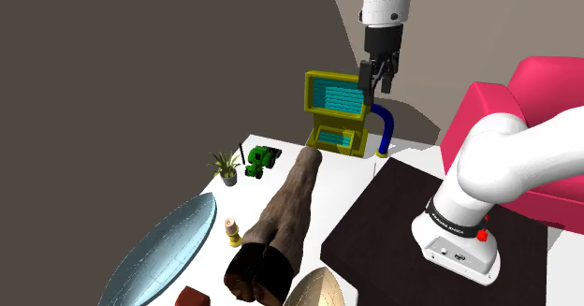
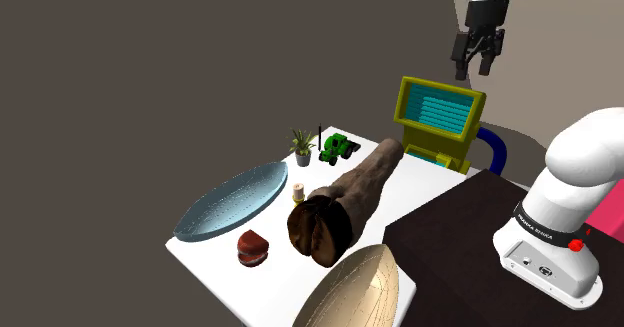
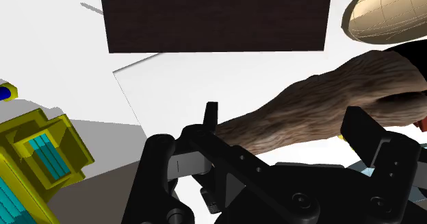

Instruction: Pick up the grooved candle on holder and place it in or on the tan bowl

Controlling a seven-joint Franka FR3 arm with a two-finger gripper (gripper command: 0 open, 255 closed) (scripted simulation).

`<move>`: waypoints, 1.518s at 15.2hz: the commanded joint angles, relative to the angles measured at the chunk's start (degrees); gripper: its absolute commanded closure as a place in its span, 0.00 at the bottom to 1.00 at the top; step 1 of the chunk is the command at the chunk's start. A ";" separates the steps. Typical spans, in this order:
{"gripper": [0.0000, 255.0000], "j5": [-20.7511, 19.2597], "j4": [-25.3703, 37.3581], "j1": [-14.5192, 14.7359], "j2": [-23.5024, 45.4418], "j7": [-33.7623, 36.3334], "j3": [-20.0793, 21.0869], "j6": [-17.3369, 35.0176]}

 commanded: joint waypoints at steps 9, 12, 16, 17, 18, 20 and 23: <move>0.00 5.69 -4.80 2.39 7.80 8.13 8.66 14.30; 0.00 7.20 -5.21 3.08 12.34 11.14 11.93 19.92; 0.00 8.24 -4.53 3.56 19.58 15.34 16.25 27.36; 0.00 8.27 -4.14 3.59 21.58 16.46 17.31 29.19; 0.00 8.19 -3.68 3.60 23.65 17.62 18.36 30.98; 0.00 7.64 -2.49 3.53 27.98 20.10 20.39 34.48; 0.00 5.70 -0.11 3.26 34.92 24.31 23.22 39.37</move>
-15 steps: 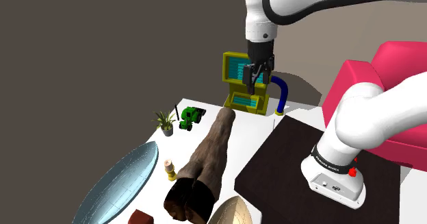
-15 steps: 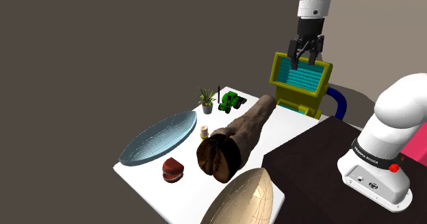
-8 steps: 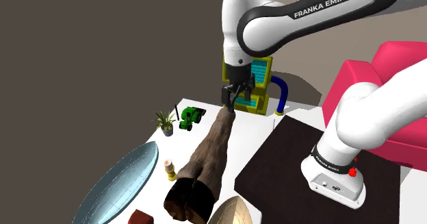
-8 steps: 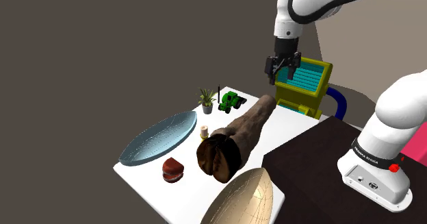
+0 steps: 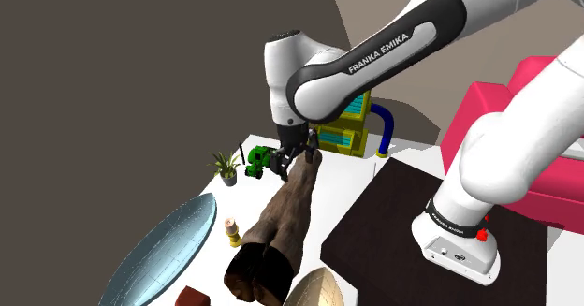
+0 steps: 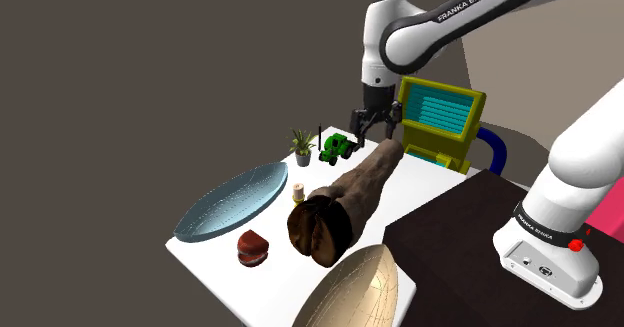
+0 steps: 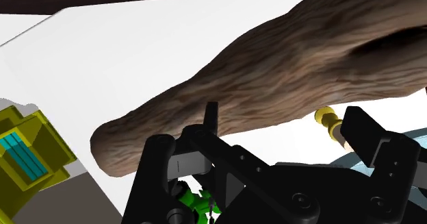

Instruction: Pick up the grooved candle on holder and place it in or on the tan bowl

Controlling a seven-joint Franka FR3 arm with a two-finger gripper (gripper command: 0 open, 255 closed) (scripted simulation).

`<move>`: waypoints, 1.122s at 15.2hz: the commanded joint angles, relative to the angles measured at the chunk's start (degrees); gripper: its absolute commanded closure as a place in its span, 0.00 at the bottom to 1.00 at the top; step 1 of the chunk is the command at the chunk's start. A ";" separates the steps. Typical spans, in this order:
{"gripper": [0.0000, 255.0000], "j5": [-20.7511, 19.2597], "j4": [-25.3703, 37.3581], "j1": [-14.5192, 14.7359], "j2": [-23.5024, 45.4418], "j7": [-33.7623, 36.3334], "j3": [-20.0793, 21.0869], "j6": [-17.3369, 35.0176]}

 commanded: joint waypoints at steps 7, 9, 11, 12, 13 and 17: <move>0.00 -10.94 9.02 0.54 20.13 13.87 4.49 10.51; 0.00 -14.66 12.16 1.80 25.28 17.67 4.17 11.98; 0.00 -18.15 15.63 3.57 30.29 21.16 3.27 13.00; 0.00 -19.77 17.48 4.53 32.74 22.76 2.74 13.35; 0.00 -21.21 19.42 5.66 35.13 24.20 2.03 13.62; 0.00 -25.85 27.94 10.09 44.45 28.88 -0.76 13.87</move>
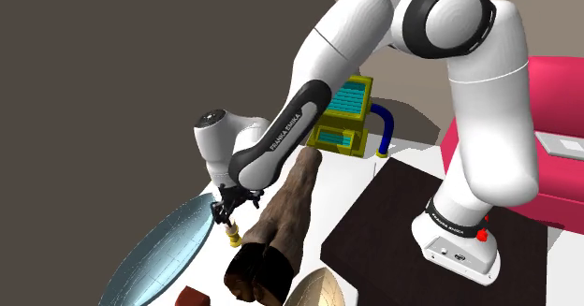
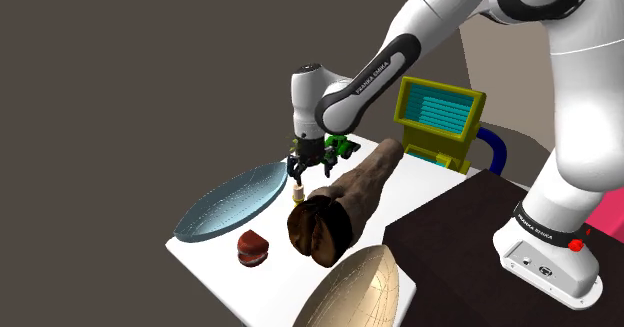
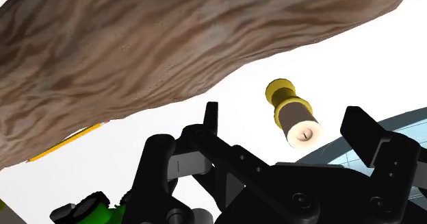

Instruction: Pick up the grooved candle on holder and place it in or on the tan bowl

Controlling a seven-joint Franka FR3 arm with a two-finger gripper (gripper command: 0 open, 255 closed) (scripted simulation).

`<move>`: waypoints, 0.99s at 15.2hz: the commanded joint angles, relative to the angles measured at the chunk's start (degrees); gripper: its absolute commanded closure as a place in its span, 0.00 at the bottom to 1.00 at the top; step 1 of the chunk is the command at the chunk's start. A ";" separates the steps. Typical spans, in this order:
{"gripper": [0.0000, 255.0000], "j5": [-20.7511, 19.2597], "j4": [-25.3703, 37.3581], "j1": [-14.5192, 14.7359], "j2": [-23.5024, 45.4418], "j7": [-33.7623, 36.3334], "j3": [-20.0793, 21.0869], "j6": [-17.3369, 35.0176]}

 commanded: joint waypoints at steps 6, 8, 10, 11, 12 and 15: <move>0.00 -4.24 10.79 5.20 11.49 4.11 -3.49 0.41; 0.00 -4.69 10.88 5.51 12.59 4.39 -3.90 1.41; 0.00 -5.14 11.02 5.83 13.72 4.66 -4.33 2.39; 0.00 -5.48 11.17 6.08 14.62 4.88 -4.66 3.14; 0.00 -5.48 11.15 6.08 14.61 4.88 -4.67 3.15; 0.00 -5.48 11.17 6.08 14.62 4.87 -4.67 3.14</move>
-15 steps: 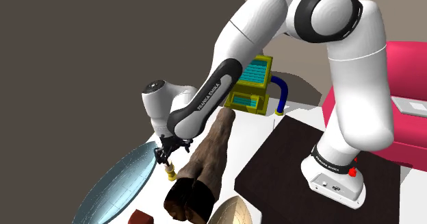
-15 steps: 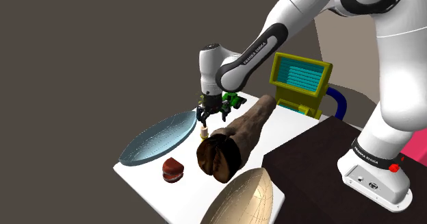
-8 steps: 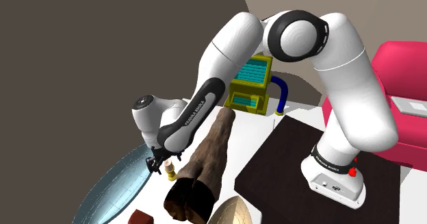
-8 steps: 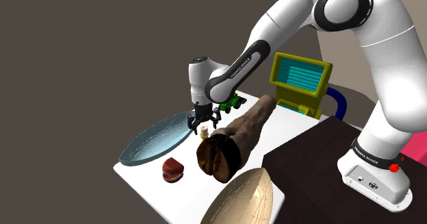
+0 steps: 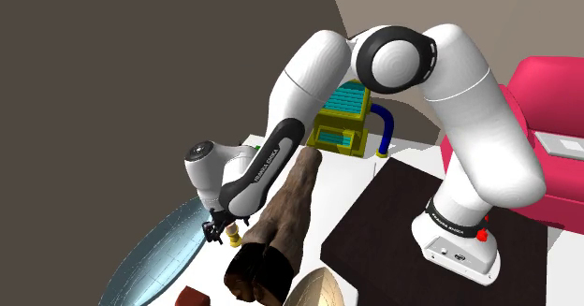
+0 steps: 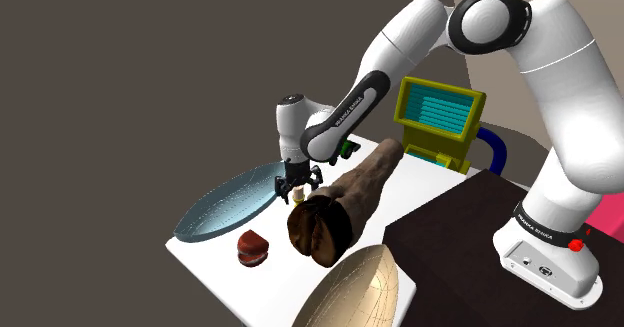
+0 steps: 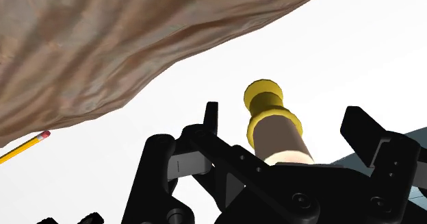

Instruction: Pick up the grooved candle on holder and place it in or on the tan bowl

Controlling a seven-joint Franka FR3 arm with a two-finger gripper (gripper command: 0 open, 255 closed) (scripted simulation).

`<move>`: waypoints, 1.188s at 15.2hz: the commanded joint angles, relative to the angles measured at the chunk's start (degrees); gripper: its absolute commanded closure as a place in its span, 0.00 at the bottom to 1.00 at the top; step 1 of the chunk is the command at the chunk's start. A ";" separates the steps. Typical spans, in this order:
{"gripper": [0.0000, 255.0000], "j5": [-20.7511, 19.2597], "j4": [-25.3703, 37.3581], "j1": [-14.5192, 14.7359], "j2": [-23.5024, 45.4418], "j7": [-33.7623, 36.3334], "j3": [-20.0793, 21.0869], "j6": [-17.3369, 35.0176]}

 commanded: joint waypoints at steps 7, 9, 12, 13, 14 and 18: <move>1.00 -0.02 0.02 0.01 0.05 0.00 -0.02 0.04; 1.00 -0.02 0.01 0.01 0.04 0.01 -0.02 0.04; 1.00 -0.02 0.01 0.01 0.04 0.01 -0.02 0.04; 1.00 -0.02 0.01 0.01 0.04 0.01 -0.02 0.04; 1.00 -0.02 0.02 0.01 0.05 0.00 -0.02 0.05; 1.00 0.86 -0.63 -0.66 -2.40 -0.47 0.86 -1.74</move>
